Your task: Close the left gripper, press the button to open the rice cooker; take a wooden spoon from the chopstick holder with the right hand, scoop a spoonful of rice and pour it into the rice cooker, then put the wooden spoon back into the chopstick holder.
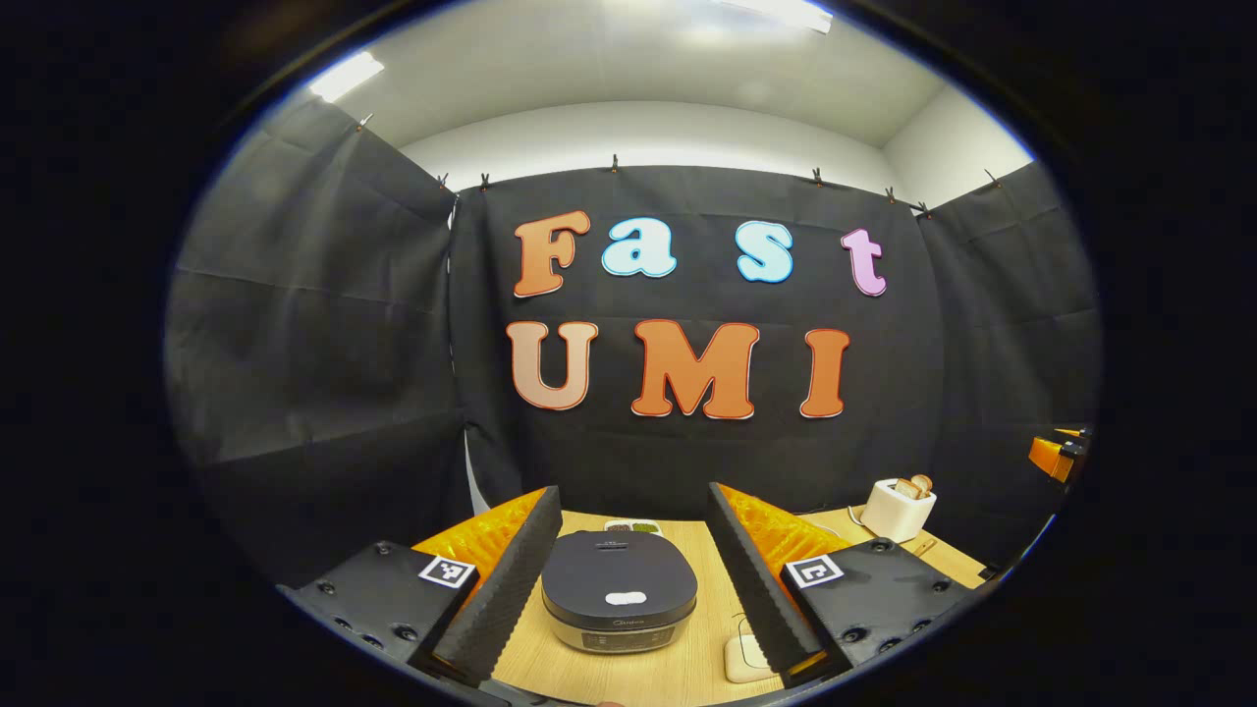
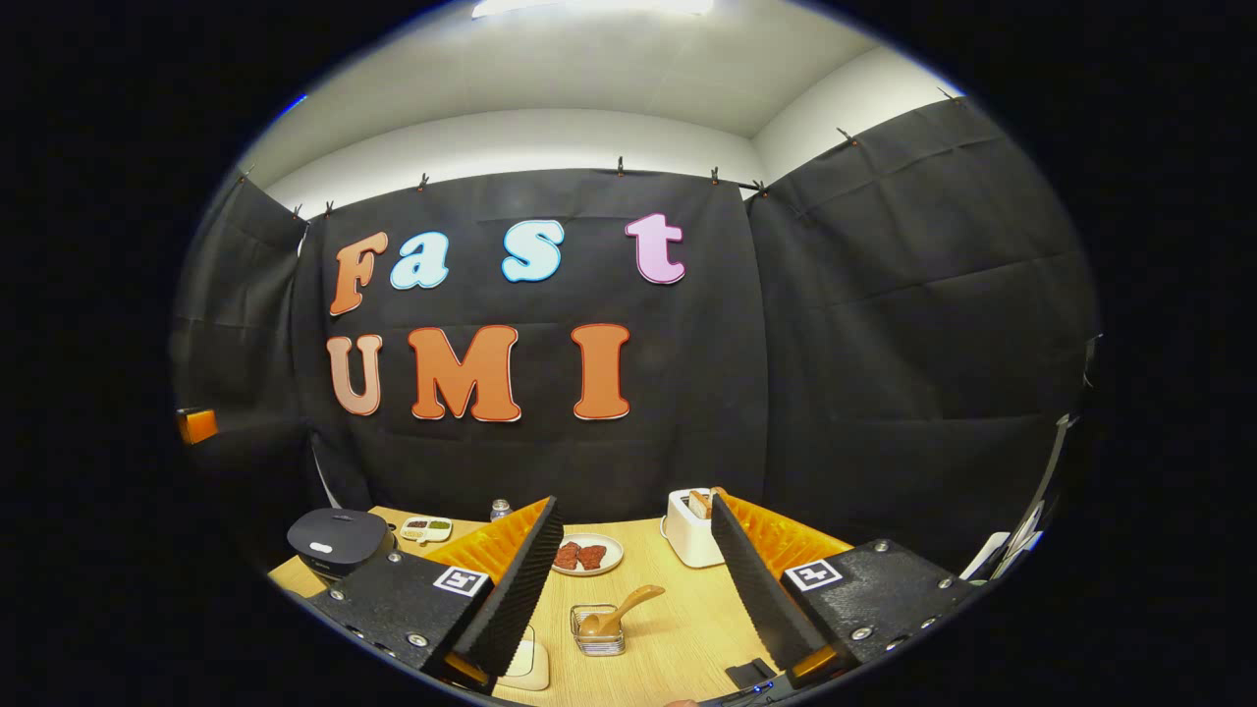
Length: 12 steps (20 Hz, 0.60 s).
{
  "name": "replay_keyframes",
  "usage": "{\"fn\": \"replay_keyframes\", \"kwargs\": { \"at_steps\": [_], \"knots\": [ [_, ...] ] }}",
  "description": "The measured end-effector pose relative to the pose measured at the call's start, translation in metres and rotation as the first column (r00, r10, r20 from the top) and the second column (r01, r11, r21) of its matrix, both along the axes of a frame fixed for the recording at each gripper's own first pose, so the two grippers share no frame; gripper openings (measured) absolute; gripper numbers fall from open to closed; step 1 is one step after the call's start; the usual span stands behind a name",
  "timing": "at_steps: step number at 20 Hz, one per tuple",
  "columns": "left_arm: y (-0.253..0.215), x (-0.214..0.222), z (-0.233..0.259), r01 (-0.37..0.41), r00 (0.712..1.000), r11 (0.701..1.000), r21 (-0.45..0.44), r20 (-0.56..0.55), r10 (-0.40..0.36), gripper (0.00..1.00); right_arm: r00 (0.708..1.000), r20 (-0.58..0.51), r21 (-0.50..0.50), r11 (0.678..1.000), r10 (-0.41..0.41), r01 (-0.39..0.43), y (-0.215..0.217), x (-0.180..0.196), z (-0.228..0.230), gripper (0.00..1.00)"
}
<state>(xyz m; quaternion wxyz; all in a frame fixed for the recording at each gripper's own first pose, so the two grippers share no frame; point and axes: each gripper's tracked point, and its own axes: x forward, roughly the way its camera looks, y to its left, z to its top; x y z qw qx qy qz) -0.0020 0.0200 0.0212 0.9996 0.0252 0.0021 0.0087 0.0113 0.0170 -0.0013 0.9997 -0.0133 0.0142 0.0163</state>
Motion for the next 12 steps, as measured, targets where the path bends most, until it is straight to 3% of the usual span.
{"fn": "replay_keyframes", "kwargs": {
  "at_steps": [7, 12],
  "knots": [
    [-0.0003, 0.0018, 0.0002, 0.017, 1.000, 1.000, 0.012, -0.002, -0.017, 0.97, 1.000, 0.010, -0.018, 1.000, 0.015, -0.015, 0.0071, -0.0018, 0.0012, 0.94],
    [-0.0077, 0.0026, -0.0064, 0.049, 0.998, 0.999, 0.004, -0.032, -0.049, 0.68, 1.000, 0.024, -0.043, 0.999, 0.009, -0.008, 0.0034, 0.0001, 0.0035, 0.94]
  ]
}}
